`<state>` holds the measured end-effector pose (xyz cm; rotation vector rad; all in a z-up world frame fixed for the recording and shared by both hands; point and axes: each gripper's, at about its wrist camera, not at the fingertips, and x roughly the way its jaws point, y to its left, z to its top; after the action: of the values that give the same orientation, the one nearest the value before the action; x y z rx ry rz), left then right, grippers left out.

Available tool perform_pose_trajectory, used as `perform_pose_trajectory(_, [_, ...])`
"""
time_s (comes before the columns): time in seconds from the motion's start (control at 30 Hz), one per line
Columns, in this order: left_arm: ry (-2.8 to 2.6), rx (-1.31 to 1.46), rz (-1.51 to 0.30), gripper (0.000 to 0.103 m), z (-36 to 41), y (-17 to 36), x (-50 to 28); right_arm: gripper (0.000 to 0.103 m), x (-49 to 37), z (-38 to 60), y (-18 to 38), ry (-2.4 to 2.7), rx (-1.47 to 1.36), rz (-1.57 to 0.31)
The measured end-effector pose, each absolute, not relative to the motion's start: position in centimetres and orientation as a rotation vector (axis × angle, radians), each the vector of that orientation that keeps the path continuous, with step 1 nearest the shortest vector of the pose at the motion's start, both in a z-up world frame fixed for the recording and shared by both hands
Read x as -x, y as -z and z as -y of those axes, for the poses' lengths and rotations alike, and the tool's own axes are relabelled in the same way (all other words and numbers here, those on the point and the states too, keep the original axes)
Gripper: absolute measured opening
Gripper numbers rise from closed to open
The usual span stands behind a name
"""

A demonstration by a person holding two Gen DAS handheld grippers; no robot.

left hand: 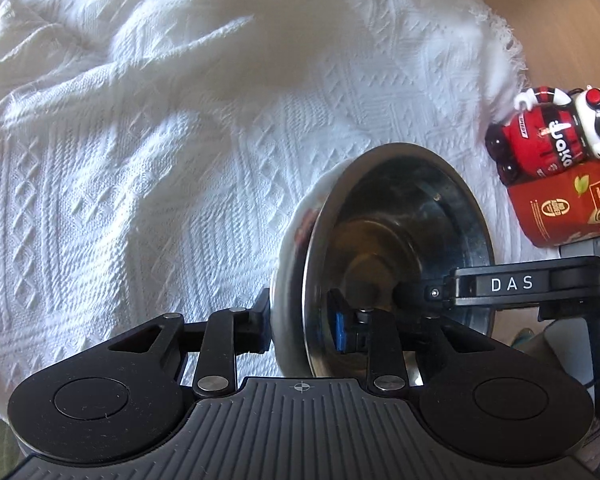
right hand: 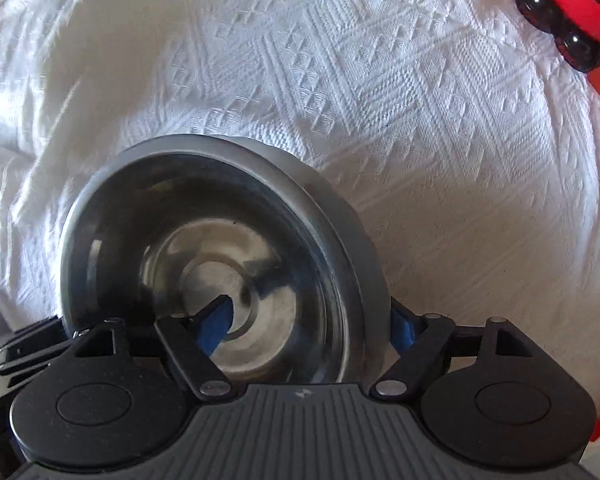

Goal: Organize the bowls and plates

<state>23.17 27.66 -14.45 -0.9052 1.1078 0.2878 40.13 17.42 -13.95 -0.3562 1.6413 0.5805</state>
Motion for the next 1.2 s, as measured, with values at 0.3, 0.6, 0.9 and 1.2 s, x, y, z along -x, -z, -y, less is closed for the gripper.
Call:
perform_pose_trajectory(0.3, [-0.292,0.872,-1.113,0.03,-30.1,14.2,-23.4,0.082,-39.2,-17.6,14.0,-0.557,0.282,-1.681])
perform_pose_trajectory(0.6, [-0.287,0.807,-1.074,0.029,-30.7,12.4,-22.8,0.082,-38.9,-16.3,13.0,-0.563,0.235,-1.631])
perform_pose_trajectory(0.9, [-0.201,0.686,-0.743,0.028,-28.8,3.5,-21.9,0.082,-37.0,-11.7,1.1,-0.684,0.143,-1.179])
perform_pose_trajectory(1.2, [0.054,0.529,-0.627,0.016,-20.5,-1.1,-25.0,0.082,-34.7,-1.4,-6.8,-0.609,0.007,-0.795])
